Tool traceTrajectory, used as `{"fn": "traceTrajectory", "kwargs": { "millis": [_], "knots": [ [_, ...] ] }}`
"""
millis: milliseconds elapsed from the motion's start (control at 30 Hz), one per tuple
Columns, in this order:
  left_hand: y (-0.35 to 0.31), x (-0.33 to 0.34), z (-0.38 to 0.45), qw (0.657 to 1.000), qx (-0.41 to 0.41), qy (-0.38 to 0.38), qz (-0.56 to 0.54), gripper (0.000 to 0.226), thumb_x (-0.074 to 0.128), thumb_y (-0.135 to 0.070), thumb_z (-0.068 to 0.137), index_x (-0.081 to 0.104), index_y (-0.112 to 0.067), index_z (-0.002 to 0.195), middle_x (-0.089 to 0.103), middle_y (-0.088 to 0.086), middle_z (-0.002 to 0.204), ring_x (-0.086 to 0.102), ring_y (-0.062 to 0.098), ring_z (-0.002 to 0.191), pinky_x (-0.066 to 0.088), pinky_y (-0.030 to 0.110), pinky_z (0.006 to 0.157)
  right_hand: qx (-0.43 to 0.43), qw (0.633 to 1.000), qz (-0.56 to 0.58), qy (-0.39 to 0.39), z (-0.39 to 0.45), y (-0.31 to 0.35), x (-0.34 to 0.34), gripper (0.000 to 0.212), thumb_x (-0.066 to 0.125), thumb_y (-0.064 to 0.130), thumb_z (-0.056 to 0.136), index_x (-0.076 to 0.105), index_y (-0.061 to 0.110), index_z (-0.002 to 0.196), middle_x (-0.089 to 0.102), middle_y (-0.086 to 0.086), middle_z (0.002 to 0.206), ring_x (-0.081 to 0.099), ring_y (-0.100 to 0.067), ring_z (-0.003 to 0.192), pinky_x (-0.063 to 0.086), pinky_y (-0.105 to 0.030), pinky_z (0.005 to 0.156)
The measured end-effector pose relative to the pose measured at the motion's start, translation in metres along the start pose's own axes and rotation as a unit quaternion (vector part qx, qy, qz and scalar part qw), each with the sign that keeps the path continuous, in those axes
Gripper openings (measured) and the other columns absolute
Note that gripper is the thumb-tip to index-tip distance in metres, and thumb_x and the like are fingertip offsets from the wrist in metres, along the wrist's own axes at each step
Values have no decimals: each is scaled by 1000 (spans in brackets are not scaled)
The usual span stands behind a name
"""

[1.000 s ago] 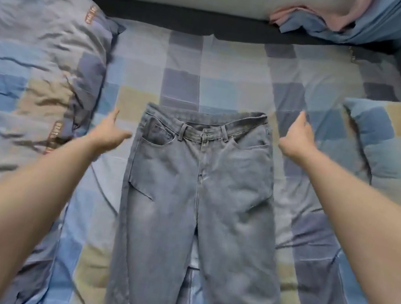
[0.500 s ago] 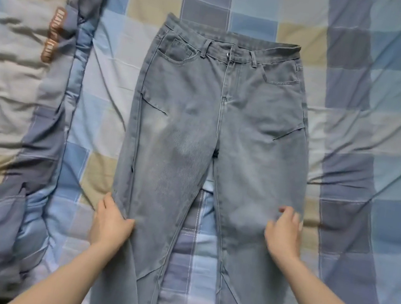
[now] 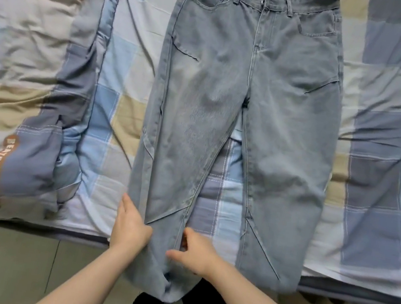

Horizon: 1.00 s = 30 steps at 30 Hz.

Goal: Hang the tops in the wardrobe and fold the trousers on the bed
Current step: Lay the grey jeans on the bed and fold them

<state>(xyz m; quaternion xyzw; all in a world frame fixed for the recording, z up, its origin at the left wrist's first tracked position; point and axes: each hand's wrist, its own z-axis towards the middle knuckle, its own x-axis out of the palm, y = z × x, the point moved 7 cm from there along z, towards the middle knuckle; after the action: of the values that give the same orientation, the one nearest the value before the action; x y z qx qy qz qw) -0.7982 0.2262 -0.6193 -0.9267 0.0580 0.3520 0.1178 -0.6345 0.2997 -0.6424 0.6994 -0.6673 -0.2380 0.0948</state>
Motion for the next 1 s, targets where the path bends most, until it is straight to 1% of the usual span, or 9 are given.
{"fn": "traceTrajectory", "kwargs": {
  "millis": [167, 267, 333, 433, 500, 600, 733, 933, 1000],
  "knots": [
    [49, -5, -15, 986, -28, 88, -142, 28, 48, 3, 82, 62, 3, 107, 66, 25, 110, 63, 37, 96, 52, 46, 85, 18, 1000, 15, 15, -33, -9, 53, 16, 59, 15, 77, 55, 20, 92, 60, 0, 91, 57, -11, 80, 44, -18, 69],
    [85, -16, -22, 905, -111, 192, -363, 12, 48, 6, 74, 56, -2, 76, 55, 17, 67, 52, 22, 53, 45, 29, 51, 42, 990, 79, 107, -62, -22, 92, 16, 58, 6, 75, 60, 21, 70, 54, 4, 64, 47, -2, 52, 39, -16, 52],
    [109, -32, -19, 893, -124, 190, -389, 19, 45, 11, 80, 49, -5, 70, 44, 10, 58, 46, 18, 44, 44, 24, 44, 84, 989, 20, 121, -73, -39, 101, 8, 60, 15, 78, 65, 19, 73, 61, -2, 73, 57, -11, 63, 46, -26, 63],
    [142, -53, 4, 961, -74, 113, -242, 20, 48, 11, 81, 55, 2, 65, 52, 10, 58, 48, 20, 50, 52, 34, 53, 122, 990, -71, -28, -60, -51, 71, 37, 57, 22, 83, 59, 16, 120, 62, -6, 118, 56, -25, 112, 45, -30, 92],
    [155, -56, 19, 984, -40, 79, -154, 12, 53, 9, 78, 63, 7, 72, 57, 11, 64, 48, 20, 64, 49, 38, 64, 91, 979, 123, -135, -51, -31, 49, 43, 65, 21, 86, 53, 13, 126, 61, -6, 118, 57, -20, 113, 44, -24, 91],
    [156, -52, 26, 989, -21, 69, -126, 17, 54, 11, 79, 66, -1, 76, 60, 10, 70, 49, 21, 67, 40, 31, 61, 25, 934, 337, -119, -26, 10, 43, 41, 74, 23, 82, 52, 16, 116, 61, -1, 110, 59, -10, 100, 47, -15, 82],
    [157, -40, 22, 972, -33, 122, -199, 18, 50, 14, 75, 60, -1, 76, 57, 11, 70, 47, 23, 66, 37, 31, 62, 53, 939, 318, -120, 8, 21, 75, 64, 76, 55, 59, 63, 15, 107, 70, -1, 108, 65, -17, 101, 52, -39, 92],
    [148, -40, -14, 910, -52, 266, -314, 17, 48, -1, 47, 55, -4, 62, 50, 12, 62, 49, 21, 54, 35, 25, 51, 34, 882, 457, -112, -20, 20, 92, 11, 60, 5, 87, 62, 10, 97, 70, -8, 94, 66, -18, 79, 54, -25, 65],
    [151, -45, -19, 897, -48, 295, -324, 25, 48, -1, 46, 57, 0, 69, 51, 13, 66, 49, 22, 58, 35, 25, 52, 16, 866, 484, -121, -43, 9, 88, 16, 56, 9, 92, 61, 10, 107, 70, -9, 106, 68, -22, 95, 56, -35, 80]
  ]
}}
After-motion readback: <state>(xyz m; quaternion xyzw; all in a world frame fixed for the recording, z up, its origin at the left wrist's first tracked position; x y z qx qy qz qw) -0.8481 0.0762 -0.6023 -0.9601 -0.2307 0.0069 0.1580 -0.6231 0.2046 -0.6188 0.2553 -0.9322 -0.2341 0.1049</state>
